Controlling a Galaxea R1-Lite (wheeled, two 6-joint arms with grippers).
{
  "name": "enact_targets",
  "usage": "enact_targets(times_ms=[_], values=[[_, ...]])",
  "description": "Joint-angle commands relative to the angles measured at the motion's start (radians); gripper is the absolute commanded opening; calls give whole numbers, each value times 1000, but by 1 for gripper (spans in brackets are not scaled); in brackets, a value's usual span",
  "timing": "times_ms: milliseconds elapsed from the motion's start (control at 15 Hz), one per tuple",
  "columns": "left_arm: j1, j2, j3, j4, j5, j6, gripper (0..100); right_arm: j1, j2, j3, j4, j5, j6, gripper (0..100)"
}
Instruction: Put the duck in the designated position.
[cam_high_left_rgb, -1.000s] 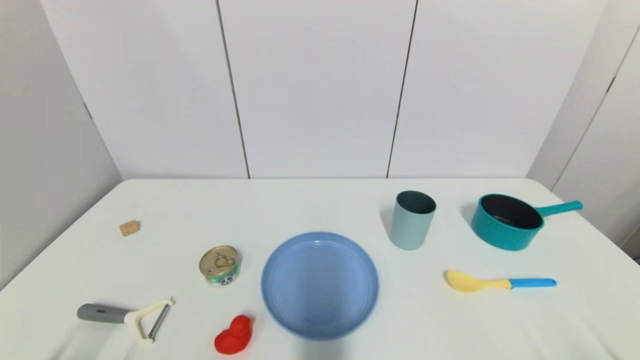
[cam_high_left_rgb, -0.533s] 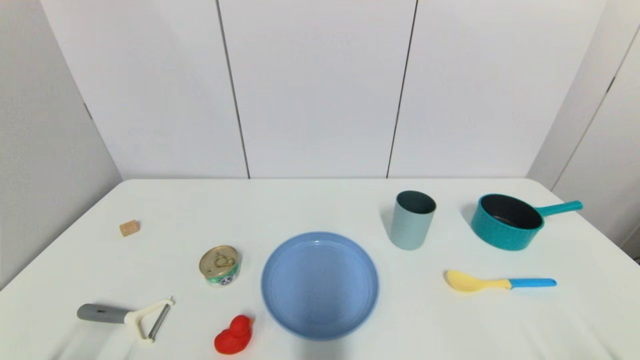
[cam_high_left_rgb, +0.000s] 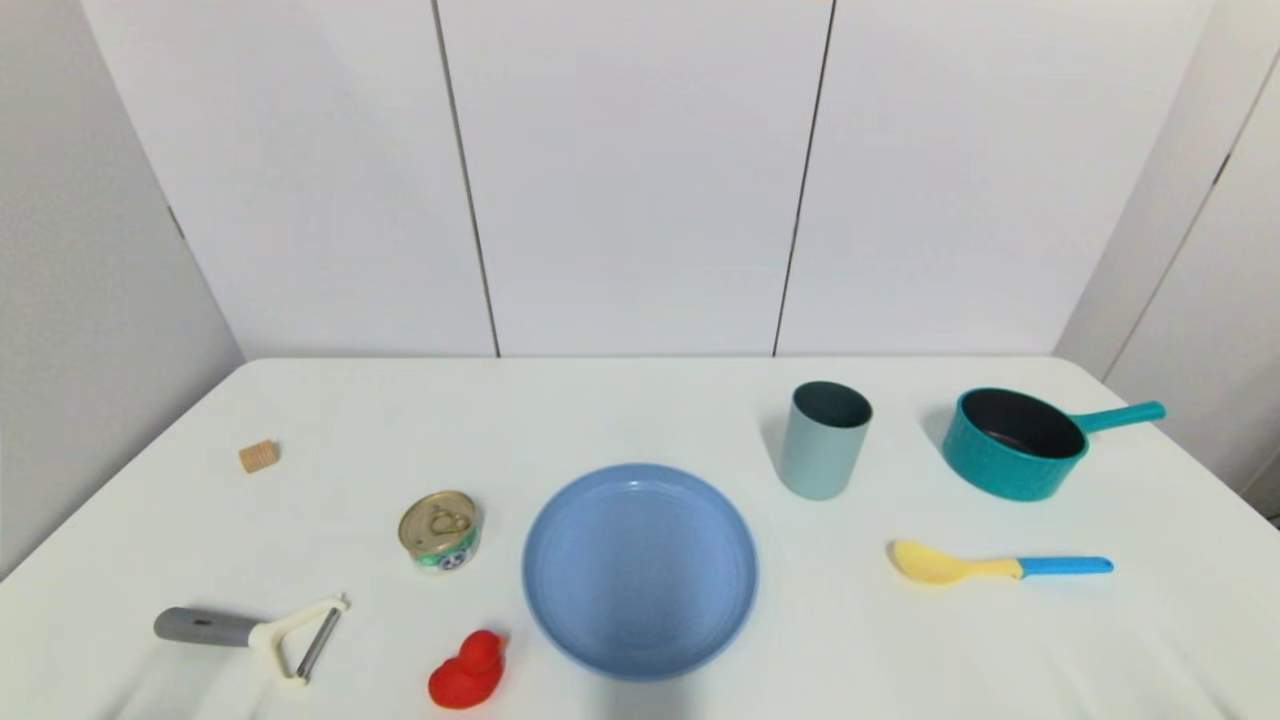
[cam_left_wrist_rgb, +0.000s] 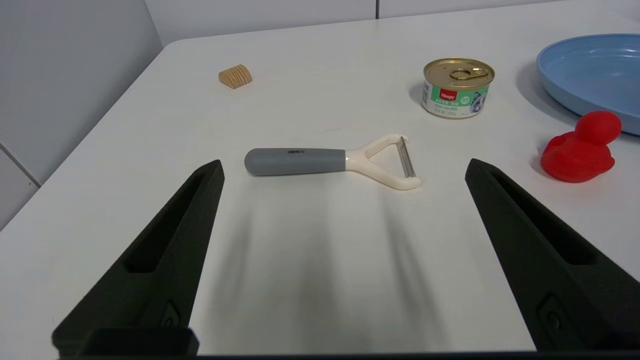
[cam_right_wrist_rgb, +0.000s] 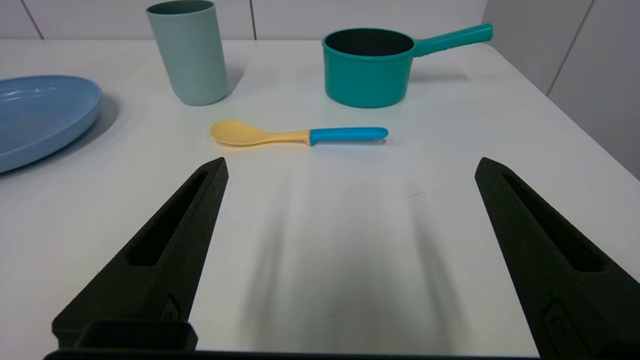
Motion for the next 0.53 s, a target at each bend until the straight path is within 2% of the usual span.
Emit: enact_targets(times_ms=[67,533], values=[[0,1,0,0,0,1,100,0,0,9,-3,-13,1,100],[0,1,0,0,0,-1,100,0,0,9,-2,-12,3,100]])
